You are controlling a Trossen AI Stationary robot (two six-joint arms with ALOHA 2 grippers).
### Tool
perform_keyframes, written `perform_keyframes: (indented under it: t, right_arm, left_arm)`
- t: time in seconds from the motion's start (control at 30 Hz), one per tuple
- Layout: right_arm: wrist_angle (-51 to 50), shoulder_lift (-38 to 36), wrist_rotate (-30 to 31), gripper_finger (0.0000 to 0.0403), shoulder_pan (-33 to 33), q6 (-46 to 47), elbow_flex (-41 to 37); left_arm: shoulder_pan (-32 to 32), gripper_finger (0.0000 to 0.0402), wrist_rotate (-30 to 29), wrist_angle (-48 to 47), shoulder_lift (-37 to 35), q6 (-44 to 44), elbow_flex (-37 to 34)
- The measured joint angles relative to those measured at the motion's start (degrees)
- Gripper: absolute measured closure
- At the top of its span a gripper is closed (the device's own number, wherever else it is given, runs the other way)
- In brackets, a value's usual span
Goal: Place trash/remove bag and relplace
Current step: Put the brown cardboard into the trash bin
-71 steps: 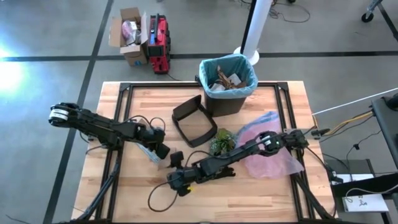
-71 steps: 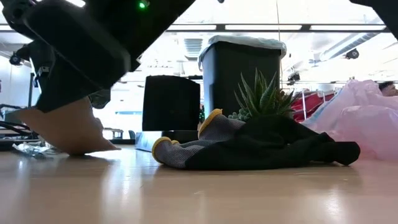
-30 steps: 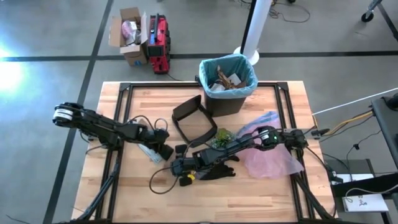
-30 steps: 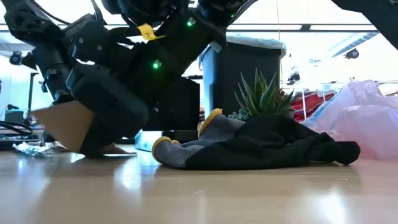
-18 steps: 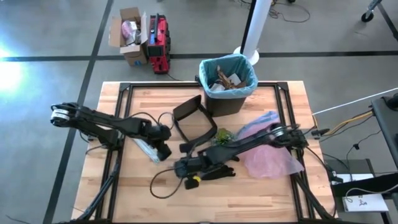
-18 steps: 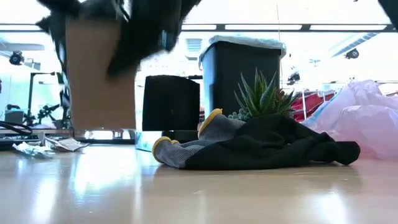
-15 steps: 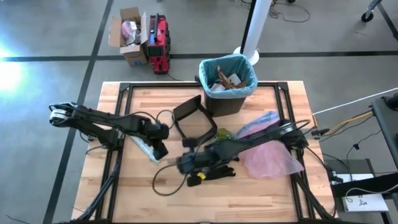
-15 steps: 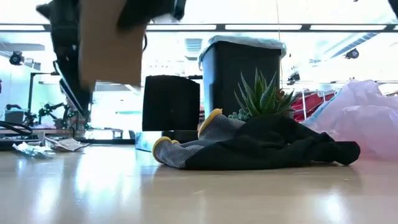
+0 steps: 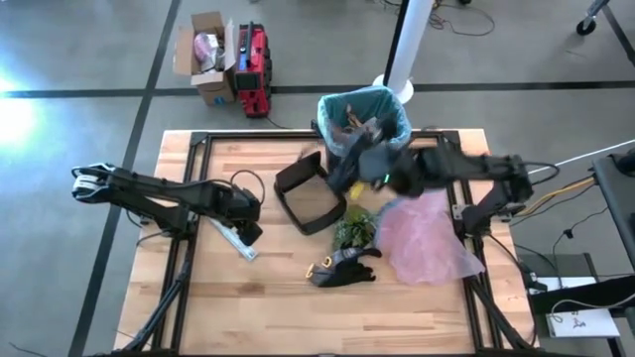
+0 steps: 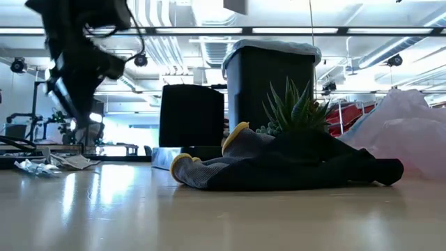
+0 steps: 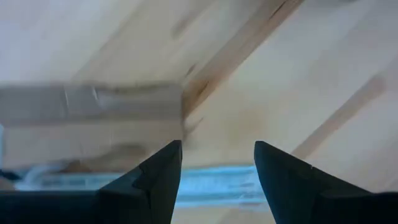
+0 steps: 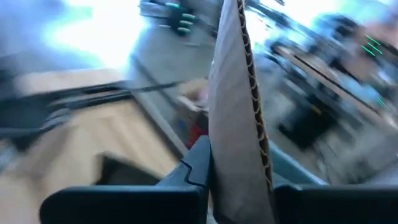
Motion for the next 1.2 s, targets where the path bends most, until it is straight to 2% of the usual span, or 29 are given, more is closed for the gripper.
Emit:
perform_keyframes:
  t: [0.17,0.3,0.47,0.57,0.77,0.87,1.03,1.13,1.2]
  right_arm:
    - [-4.95,-3.58,-0.25,0.0400,-9.76,11.91,-0.09]
    - [-7.56,-4.08,-7.71,0.0393,-15.54,15.39,-0.17]
    - [-10.57,-2.76,-12.27,0.0353,-18.80,18.54,-0.20]
    - [-12.56,-1.70,-12.63,0.0322,-19.57,19.01,-0.28]
    - [-12.80,-1.31,-13.84,0.0264,-19.65,18.32,-0.30]
    - [-10.44,-1.72,-17.00,0.0243,-18.08,14.62,-0.20]
    - [-6.29,-1.82,-26.37,0.0228,-12.74,7.47,-0.26]
    - [-5.15,-1.26,-26.70,0.0228,-8.39,5.73,-0.77]
    - [-4.61,-1.20,-26.72,0.0230,-5.54,5.90,-1.77]
  left_arm:
    - [-0.02,0.0213,0.61,2.07,-0.14,-1.36,-6.84]
    - [-0.04,0.0207,0.58,9.11,-0.05,-2.01,-12.54]
    - [-1.00,0.0201,5.48,24.69,-0.11,-5.04,-18.93]
    - [-4.00,0.0201,6.04,35.30,-0.12,-4.81,-20.02]
    - [-10.72,0.0213,6.49,49.53,0.09,-3.41,-18.89]
    - [-14.35,0.0218,4.92,51.74,1.00,-3.33,-17.64]
    - [-18.92,0.0227,4.66,50.82,1.38,-2.31,-14.65]
    - [-19.58,0.0232,4.14,44.72,0.46,-2.18,-11.13]
    - [-19.53,0.0235,1.39,35.94,-0.23,-2.24,-8.18]
